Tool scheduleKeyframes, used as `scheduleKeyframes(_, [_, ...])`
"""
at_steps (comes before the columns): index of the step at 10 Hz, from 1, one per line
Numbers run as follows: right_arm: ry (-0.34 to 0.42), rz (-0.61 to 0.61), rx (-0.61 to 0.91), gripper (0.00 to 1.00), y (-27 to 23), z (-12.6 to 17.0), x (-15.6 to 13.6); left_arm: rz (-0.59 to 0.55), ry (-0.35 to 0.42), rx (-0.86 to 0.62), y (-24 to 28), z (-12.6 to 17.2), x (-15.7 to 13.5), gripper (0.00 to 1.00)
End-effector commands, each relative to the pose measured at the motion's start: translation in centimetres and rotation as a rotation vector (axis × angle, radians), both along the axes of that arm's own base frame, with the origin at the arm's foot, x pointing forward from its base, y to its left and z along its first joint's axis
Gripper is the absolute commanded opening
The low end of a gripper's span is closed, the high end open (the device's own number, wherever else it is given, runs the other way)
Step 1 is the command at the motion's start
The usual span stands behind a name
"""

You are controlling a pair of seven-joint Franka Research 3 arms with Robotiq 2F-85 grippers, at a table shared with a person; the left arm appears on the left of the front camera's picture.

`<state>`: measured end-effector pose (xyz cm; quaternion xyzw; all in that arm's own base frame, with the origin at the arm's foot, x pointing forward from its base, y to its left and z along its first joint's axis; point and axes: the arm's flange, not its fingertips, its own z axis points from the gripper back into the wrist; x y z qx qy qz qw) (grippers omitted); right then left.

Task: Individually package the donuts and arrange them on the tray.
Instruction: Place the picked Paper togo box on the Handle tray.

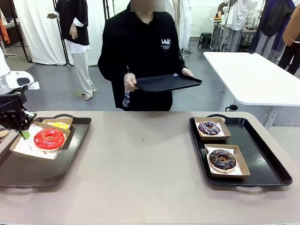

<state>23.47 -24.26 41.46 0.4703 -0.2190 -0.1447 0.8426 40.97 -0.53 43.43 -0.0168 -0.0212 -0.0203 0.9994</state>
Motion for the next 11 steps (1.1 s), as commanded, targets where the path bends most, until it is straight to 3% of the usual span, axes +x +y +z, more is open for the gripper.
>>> scheduleKeyframes(1, [0.0,-0.002,0.012,1.0,0.1,0.3,-0.2,-0.027,-0.005,0.043,0.6,-1.1,0.7,0.01])
scheduleKeyframes(9, [0.0,-0.002,0.012,1.0,0.1,0.3,-0.2,-0.002,0.004,0.011,0.3,-0.7,0.2,0.01])
scheduleKeyframes(11, [0.0,-0.002,0.012,1.0,0.1,0.3,-0.2,-0.023,-0.004,0.013,0.2,-1.8,0.2,0.01])
